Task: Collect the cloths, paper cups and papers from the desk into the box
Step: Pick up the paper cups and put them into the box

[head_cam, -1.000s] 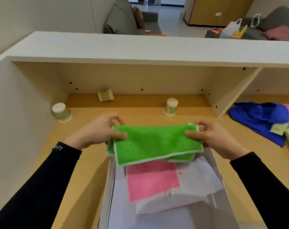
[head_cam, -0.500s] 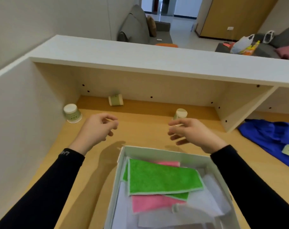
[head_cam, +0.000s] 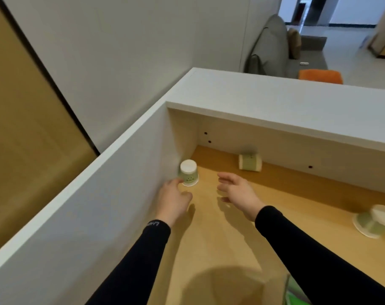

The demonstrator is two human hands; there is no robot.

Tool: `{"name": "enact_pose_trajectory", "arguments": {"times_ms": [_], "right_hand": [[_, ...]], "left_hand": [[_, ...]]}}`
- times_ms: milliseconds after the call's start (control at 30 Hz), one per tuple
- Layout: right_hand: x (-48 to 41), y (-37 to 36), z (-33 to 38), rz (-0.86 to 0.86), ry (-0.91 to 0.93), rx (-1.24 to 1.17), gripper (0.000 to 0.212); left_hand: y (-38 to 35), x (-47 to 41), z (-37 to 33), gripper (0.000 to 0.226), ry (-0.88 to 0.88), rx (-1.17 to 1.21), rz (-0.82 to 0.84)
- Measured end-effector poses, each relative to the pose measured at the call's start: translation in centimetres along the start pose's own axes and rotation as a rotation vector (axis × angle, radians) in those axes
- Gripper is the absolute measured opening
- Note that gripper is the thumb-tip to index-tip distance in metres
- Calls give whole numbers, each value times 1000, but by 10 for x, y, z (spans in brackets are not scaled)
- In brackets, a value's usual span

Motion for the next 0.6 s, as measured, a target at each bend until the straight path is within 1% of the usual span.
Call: {"name": "enact_pose_trajectory", "arguments": {"times_ms": [67, 133, 233, 333, 367, 500, 567, 600], "right_hand": [[-18, -17, 1, 44, -30, 5, 48], [-31, -28, 1, 72, -60, -42, 54], [-41, -35, 0, 90, -93, -112, 61], [-46, -32, 0, 94, -123, -160, 58], [-47, -30, -1, 94, -136, -182, 56], [-43, -29, -11, 108, -187, -200, 49], [-39, -27, -17, 103, -219, -200, 46], [-38, -25, -19, 98, -228, -198, 46]], "left_hand": [[0, -20, -4, 53, -42, -43, -16], [-4, -37, -10, 56, -69, -68, -2], [-16, -61, -21, 57, -93, -202, 42], [-29, -69, -26, 59, -74, -344, 127], [-33, -67, -27, 57, -87, -367, 123], [-35, -49, -24, 40, -189, -355, -72], [-33, -44, -20, 35, -188, -328, -111], [-34, -42, -19, 37, -193, -309, -110]]}}
Point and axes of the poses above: each hand's wrist, its own x-axis away from the middle knuckle, its own y-axis out of the back of the hand, z = x × y, the point moved 4 cm from there along -x, towards the middle knuckle, and after that the axes turned 5 degrees about -y, right-handed, at the moved point
